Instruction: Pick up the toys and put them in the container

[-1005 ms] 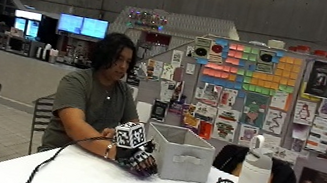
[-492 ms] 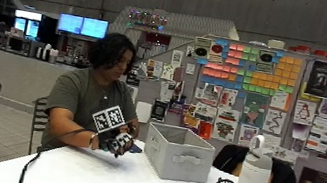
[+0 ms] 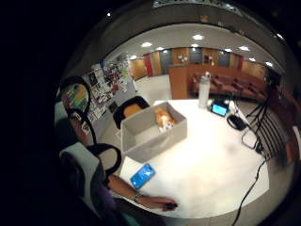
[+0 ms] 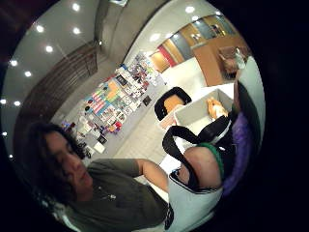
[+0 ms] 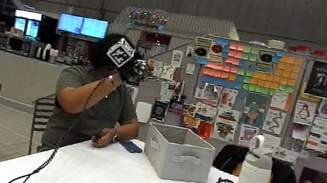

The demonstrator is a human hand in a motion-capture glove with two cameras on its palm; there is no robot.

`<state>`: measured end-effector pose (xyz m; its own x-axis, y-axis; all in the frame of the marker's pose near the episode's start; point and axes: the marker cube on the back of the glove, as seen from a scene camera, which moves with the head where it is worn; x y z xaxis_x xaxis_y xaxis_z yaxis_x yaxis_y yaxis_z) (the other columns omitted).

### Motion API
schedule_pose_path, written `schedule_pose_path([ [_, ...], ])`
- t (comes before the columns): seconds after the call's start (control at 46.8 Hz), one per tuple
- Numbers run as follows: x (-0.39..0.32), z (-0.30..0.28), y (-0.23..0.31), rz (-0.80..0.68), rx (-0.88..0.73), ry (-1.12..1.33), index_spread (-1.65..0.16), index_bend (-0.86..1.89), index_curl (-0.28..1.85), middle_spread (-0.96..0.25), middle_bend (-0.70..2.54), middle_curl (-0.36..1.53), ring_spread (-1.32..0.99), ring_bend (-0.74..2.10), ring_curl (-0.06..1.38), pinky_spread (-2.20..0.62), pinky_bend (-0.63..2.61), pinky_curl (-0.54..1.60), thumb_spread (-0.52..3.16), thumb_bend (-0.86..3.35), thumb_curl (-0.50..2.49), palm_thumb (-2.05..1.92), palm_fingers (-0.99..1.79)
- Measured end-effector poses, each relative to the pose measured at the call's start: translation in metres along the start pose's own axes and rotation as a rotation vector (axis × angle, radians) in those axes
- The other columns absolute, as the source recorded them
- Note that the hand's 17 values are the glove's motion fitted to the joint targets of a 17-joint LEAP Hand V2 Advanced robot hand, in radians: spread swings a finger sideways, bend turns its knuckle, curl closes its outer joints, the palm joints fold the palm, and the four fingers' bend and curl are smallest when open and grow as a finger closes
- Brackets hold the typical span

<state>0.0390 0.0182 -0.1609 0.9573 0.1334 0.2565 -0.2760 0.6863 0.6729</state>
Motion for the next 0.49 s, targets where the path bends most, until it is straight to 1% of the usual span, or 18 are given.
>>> schedule_pose_path([
  [0.021,-0.002,0.001,-0.012,0.002,0.001,-0.006,-0.37,0.79,1.09,-0.29,1.13,0.89,-0.35,1.47,0.67,-0.47,1.16,0.57,1.35,0.18,0.81,0.47,1.14],
  [0.043,-0.002,0.003,-0.022,-0.028,0.001,0.006,-0.37,0.79,1.09,-0.29,1.13,0.89,-0.35,1.48,0.67,-0.47,1.16,0.57,1.35,0.18,0.82,0.46,1.13],
  [0.107,0.006,0.015,-0.051,-0.202,-0.001,0.109,-0.37,0.80,1.11,-0.29,1.14,0.90,-0.35,1.49,0.67,-0.47,1.15,0.57,1.34,0.18,0.86,0.46,1.13],
  [0.128,0.005,0.019,-0.061,-0.196,-0.001,0.107,-0.37,0.80,1.11,-0.29,1.14,0.90,-0.35,1.49,0.67,-0.47,1.15,0.58,1.33,0.18,0.87,0.46,1.13],
  [0.192,-0.007,0.031,-0.089,0.023,-0.008,0.000,-0.37,0.80,1.12,-0.29,1.14,0.90,-0.35,1.49,0.67,-0.47,1.16,0.58,1.32,0.18,0.90,0.45,1.12],
  [0.214,-0.009,0.037,-0.097,0.069,-0.016,-0.017,-0.37,0.80,1.12,-0.29,1.14,0.91,-0.35,1.49,0.67,-0.47,1.16,0.58,1.32,0.18,0.92,0.45,1.12],
  [0.278,-0.009,0.057,-0.113,0.100,-0.065,-0.023,-0.36,0.80,1.13,-0.29,1.15,0.91,-0.35,1.49,0.67,-0.47,1.16,0.59,1.31,0.18,0.95,0.45,1.11],
  [0.385,0.003,0.093,-0.124,0.127,-0.146,0.010,-0.36,0.78,1.15,-0.29,1.13,0.91,-0.35,1.47,0.66,-0.47,1.15,0.59,1.29,0.17,1.00,0.44,1.05],
  [0.47,0.018,0.122,-0.121,0.206,-0.234,0.016,-0.36,0.71,1.15,-0.29,1.05,0.89,-0.34,1.38,0.64,-0.46,1.11,0.57,1.27,0.15,1.01,0.40,0.89],
  [0.492,0.021,0.128,-0.119,0.224,-0.258,0.012,-0.36,0.65,1.14,-0.29,0.99,0.87,-0.33,1.34,0.63,-0.45,1.12,0.56,1.30,0.13,0.99,0.37,0.79],
])
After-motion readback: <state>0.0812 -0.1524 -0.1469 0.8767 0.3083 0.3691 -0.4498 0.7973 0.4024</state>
